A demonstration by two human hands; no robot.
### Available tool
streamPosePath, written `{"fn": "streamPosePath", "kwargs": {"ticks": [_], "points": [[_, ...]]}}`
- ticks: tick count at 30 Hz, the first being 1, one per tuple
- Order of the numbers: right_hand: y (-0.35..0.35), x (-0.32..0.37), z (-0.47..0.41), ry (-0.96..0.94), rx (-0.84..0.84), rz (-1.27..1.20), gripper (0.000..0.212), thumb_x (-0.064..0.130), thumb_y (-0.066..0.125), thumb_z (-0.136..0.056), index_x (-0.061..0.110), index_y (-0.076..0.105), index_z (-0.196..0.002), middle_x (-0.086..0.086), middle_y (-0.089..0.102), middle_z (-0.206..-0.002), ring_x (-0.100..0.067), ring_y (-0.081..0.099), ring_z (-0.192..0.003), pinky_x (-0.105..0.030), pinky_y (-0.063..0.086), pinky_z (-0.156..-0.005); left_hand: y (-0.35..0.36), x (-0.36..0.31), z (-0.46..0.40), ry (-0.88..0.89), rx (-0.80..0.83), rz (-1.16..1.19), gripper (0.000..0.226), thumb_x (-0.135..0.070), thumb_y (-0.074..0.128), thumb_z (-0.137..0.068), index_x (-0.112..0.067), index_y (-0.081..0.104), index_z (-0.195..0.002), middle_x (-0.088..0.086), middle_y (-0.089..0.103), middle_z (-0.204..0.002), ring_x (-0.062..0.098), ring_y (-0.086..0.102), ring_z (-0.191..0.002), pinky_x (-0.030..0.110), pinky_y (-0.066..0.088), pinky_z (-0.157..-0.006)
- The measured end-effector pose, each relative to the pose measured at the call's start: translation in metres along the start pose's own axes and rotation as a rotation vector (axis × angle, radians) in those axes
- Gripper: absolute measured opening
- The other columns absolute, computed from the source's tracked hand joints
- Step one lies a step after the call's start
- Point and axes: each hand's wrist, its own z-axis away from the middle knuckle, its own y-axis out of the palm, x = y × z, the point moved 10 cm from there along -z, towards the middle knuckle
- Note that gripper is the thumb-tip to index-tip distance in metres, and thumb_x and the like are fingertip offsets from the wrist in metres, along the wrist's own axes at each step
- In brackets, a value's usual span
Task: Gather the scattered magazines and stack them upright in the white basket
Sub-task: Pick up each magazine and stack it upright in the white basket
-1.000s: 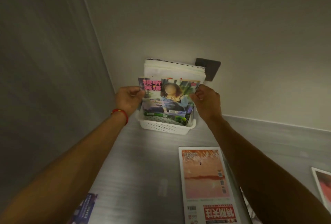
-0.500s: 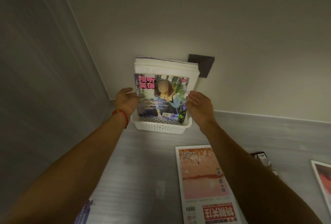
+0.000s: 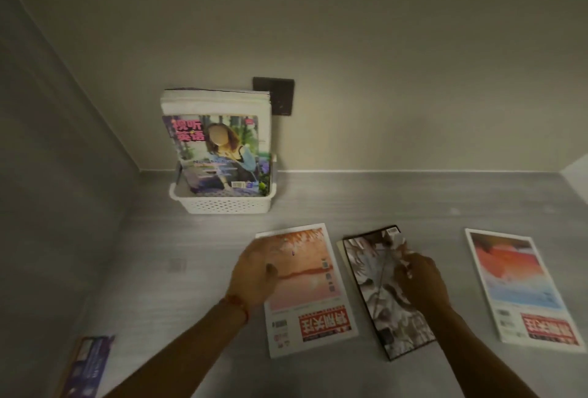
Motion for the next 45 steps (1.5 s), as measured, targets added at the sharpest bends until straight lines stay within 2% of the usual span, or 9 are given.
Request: {"fn": "streamPosePath", "kwargs": {"ticks": [4, 12, 15, 19, 28, 32, 39, 43, 45], "points": [[0.003, -0.08, 0.013, 0.254, 0.041, 0.183, 0.095, 0.086, 0.056, -0.063, 0.021, 0.041, -0.131, -0.013, 0.048, -0.133, -0.035, 0.05, -0.122, -0.048, 0.04, -0.101, 0.097, -0.022, 0.048, 0.06, 0.322, -0.14, 0.061, -0.007, 0.056, -0.084, -0.037, 0.05, -0.136, -0.013, 0.037, -0.153, 0.01, 0.03, -0.144, 0.032, 0.03, -0.121], [0.006, -0.101, 0.027, 0.144, 0.074, 0.258, 0.079, 0.055, 0.076, -0.07, 0.013, 0.04, -0.127, -0.013, 0.044, -0.13, -0.032, 0.042, -0.121, -0.044, 0.042, -0.097, 0.149, -0.012, 0.081, -0.041, 0.51, -0.442, 0.062, -0.023, 0.059, -0.094, -0.031, 0.033, -0.15, 0.0, 0.014, -0.165, 0.024, 0.006, -0.153, 0.041, 0.011, -0.125], [-0.009, -0.088, 0.026, 0.002, 0.101, 0.156, 0.044, 0.032, 0.065, -0.088, 0.008, 0.047, -0.12, -0.015, 0.051, -0.121, -0.03, 0.051, -0.103, -0.039, 0.048, -0.088, 0.149, -0.012, 0.081, -0.076, 0.557, -0.423, 0.061, -0.023, 0.058, -0.095, -0.032, 0.032, -0.15, -0.001, 0.014, -0.165, 0.024, 0.008, -0.153, 0.041, 0.013, -0.125], [-0.065, -0.047, 0.034, -0.241, 0.096, -0.056, 0.023, 0.02, 0.06, -0.093, 0.017, 0.055, -0.115, 0.0, 0.065, -0.091, -0.006, 0.059, -0.072, -0.02, 0.044, -0.058, 0.12, -0.05, 0.062, -0.068, 0.376, -0.244, 0.061, -0.008, 0.057, -0.091, -0.03, 0.04, -0.145, -0.001, 0.034, -0.157, 0.021, 0.031, -0.146, 0.032, 0.033, -0.117], [-0.222, 0.107, 0.075, -0.817, -0.176, -0.255, 0.015, 0.032, 0.079, -0.078, 0.027, 0.075, -0.092, 0.01, 0.073, -0.076, -0.005, 0.069, -0.065, -0.021, 0.054, -0.06, 0.041, -0.215, -0.006, 0.38, 0.017, -0.224, 0.084, -0.038, 0.065, -0.089, -0.032, 0.014, -0.155, 0.0, 0.017, -0.165, 0.017, 0.011, -0.153, 0.033, 0.014, -0.124], [-0.212, 0.172, 0.095, -0.969, -0.024, -0.273, 0.017, 0.033, 0.08, -0.075, 0.02, 0.076, -0.085, 0.007, 0.073, -0.072, -0.007, 0.069, -0.063, -0.029, 0.055, -0.055, 0.041, -0.201, -0.01, 0.226, 0.258, 0.221, 0.048, -0.025, 0.066, -0.091, -0.034, 0.051, -0.136, 0.0, 0.065, -0.13, 0.015, 0.062, -0.119, 0.043, 0.051, -0.102], [-0.213, 0.199, 0.079, -0.818, -0.363, -0.445, 0.031, 0.042, 0.059, -0.094, 0.024, 0.063, -0.12, 0.007, 0.068, -0.116, -0.01, 0.063, -0.104, -0.028, 0.051, -0.087, -0.031, -0.113, 0.012, -0.066, -0.023, 0.581, 0.023, 0.007, 0.06, -0.091, 0.0, 0.061, -0.112, 0.007, 0.073, -0.097, 0.004, 0.072, -0.084, 0.02, 0.058, -0.072], [-0.11, 0.192, 0.052, -0.397, 0.241, -0.656, 0.077, 0.067, 0.053, -0.085, 0.028, 0.03, -0.147, -0.002, 0.053, -0.14, -0.022, 0.059, -0.118, -0.039, 0.05, -0.095, -0.075, -0.07, 0.015, -0.146, -0.085, 0.686, 0.023, -0.001, 0.06, -0.093, -0.005, 0.059, -0.116, 0.023, 0.072, -0.095, 0.023, 0.07, -0.082, 0.038, 0.06, -0.07], [-0.061, 0.222, 0.073, -0.459, 0.549, -0.678, 0.057, 0.05, 0.055, -0.094, 0.028, 0.036, -0.144, -0.002, 0.062, -0.132, -0.022, 0.069, -0.107, -0.047, 0.056, -0.09, -0.096, -0.057, 0.01, -0.157, -0.102, 0.727, 0.022, -0.001, 0.059, -0.094, -0.01, 0.06, -0.114, 0.016, 0.071, -0.089, 0.017, 0.067, -0.074, 0.031, 0.057, -0.063]]}}
